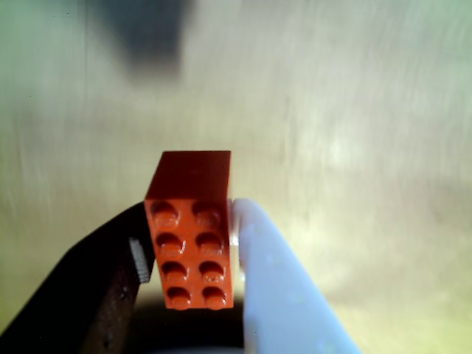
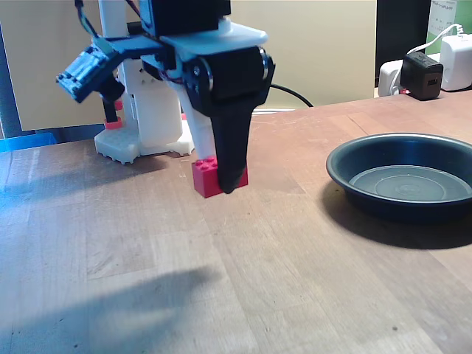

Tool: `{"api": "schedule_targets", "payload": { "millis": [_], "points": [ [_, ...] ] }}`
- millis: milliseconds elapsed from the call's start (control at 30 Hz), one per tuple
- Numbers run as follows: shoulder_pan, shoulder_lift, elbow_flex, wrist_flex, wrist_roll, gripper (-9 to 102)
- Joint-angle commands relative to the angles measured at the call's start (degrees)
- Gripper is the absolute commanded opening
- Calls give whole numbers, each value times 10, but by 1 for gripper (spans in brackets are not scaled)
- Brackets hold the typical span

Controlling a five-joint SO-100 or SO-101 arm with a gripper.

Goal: Grasp a lego block and put it in the bin.

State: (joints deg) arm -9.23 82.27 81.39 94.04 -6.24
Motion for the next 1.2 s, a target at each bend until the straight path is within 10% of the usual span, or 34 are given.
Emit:
{"api": "schedule_targets", "payload": {
  "millis": [0, 533, 1167],
  "points": [
    [-42, 55, 33, -13, 54, -1],
    [-291, 112, 117, -60, 403, -1],
    [-401, 4, 47, -142, 564, -1]
  ]
}}
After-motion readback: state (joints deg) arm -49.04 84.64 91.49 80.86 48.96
